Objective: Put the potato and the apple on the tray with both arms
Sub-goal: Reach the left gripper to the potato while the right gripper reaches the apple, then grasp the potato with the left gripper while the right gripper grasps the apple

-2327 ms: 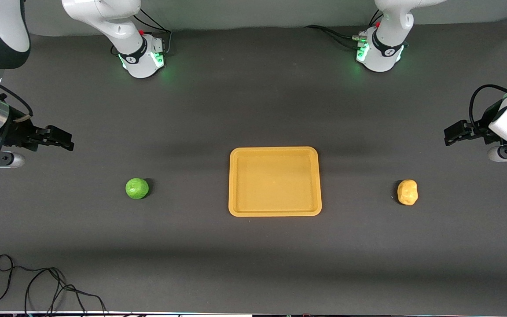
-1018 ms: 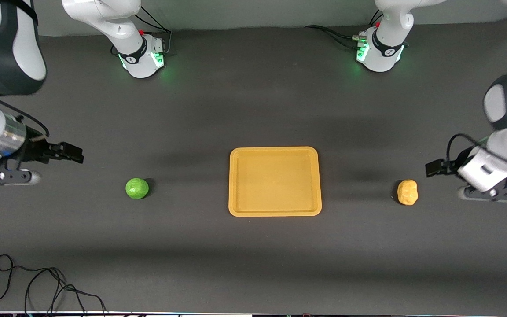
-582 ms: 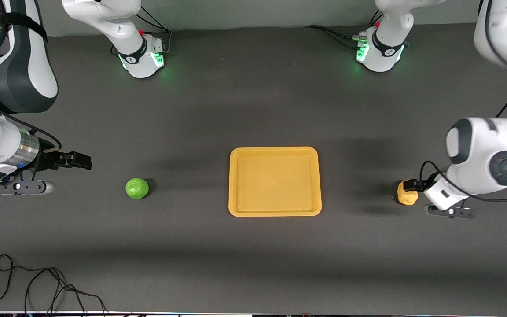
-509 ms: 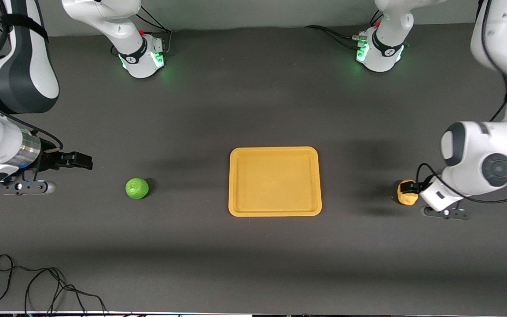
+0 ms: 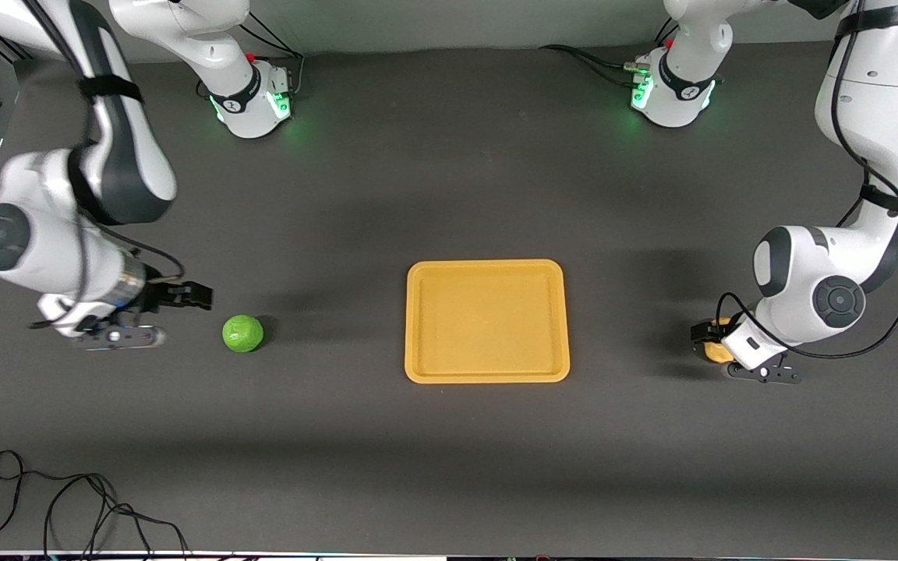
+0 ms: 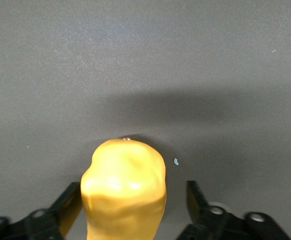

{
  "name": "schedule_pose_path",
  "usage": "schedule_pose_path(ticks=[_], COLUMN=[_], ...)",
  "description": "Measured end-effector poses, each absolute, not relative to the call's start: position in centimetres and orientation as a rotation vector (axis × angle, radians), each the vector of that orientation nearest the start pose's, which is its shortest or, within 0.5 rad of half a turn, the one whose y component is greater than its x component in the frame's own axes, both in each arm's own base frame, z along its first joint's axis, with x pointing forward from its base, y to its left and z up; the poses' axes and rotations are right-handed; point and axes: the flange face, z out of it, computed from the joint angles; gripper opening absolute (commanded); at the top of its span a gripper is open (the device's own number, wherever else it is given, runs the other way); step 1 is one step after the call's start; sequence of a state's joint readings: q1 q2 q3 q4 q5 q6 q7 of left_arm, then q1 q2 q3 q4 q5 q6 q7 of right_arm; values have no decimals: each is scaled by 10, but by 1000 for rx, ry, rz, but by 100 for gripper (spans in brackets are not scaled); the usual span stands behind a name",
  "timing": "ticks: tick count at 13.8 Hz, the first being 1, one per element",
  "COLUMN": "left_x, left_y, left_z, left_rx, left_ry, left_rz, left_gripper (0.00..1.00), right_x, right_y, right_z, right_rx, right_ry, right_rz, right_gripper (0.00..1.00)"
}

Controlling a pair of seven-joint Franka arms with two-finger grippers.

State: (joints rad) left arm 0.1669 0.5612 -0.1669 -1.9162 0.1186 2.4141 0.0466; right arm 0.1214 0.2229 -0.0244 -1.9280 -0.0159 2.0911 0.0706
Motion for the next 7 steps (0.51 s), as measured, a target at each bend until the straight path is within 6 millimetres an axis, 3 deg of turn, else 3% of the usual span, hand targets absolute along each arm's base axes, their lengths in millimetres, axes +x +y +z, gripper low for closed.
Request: schedule_pose_path(ticks=[2,5,7], left_x=[623,625,626], left_y=[4,3,-8], left_z=[199,213,245], left_rx=[-3149,-3147,-3140], left_ry=[180,154,105], left_rz=[77,54,87], left_gripper=[42,40,40], right_x=[592,581,568], right_y=[60,61,60], right_z=[331,270,238], right_rx=[-3163,-3158,-3157], right_ry=[-64,-75,-73], right_rz=[64,-25,-38], right_gripper=[99,97,91])
